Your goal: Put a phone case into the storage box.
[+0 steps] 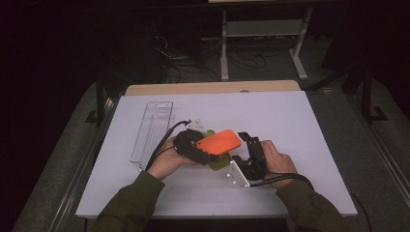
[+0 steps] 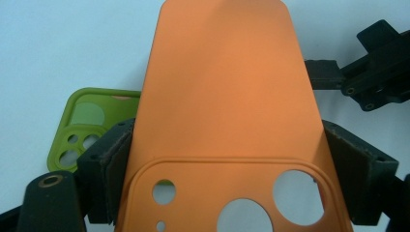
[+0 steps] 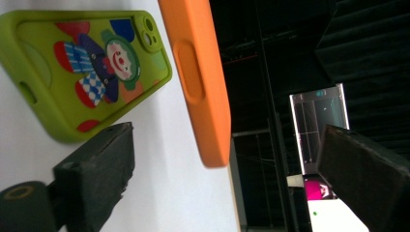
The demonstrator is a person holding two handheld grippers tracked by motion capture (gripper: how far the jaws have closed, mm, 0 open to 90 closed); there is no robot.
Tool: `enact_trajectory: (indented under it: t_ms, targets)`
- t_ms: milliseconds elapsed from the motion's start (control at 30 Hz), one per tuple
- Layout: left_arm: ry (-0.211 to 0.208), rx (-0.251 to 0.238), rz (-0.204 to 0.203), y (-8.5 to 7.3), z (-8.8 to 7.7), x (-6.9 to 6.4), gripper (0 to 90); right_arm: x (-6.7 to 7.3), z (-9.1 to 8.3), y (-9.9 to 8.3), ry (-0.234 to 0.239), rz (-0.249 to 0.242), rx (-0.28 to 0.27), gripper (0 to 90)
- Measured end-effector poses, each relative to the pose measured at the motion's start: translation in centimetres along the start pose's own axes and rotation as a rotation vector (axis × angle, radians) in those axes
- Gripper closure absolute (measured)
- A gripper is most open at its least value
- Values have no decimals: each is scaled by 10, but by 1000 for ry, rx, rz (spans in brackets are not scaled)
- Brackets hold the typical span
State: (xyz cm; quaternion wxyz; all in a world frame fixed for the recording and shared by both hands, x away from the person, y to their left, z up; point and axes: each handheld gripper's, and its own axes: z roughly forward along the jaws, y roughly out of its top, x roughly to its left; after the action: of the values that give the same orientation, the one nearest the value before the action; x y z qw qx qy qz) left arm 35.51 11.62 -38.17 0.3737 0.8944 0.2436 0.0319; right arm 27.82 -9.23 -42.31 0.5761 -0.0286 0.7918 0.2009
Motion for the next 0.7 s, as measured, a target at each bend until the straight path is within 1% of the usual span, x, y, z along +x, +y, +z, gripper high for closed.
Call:
enact_trajectory:
  t_ms: [67,133,167,200,267,333,400,467,633,700]
  targets:
    - [1,1,4,0,0,0,160,-1,1,4,-12,-9,-10,124]
    - [3,2,6,0,0,1,160,0,4,7,-10,-29,-12,137]
    - [4,2,6,0,0,1,160,0,5,9,-25,-39,-18,154]
    - [3,1,4,0,0,1,160,1,6,11,-22,-45,-19,180]
    - [2,2,5,0,-1,1,160,2,8,13,-32,-68,-29,246]
    - [3,1,3,0,0,0,160,4,10,15,-23,-76,-36,293]
    - [4,0,4,0,0,1,160,5,12,17,-11,-103,-32,329]
    - [5,-1,3,0,-1,1,160,7,15,19,-11,-114,-36,360]
    - [8,-1,7,0,0,1,160,12,17,20,-21,-146,-51,465]
    - [9,2,10,0,0,2,160,14,17,21,-40,-156,-66,509]
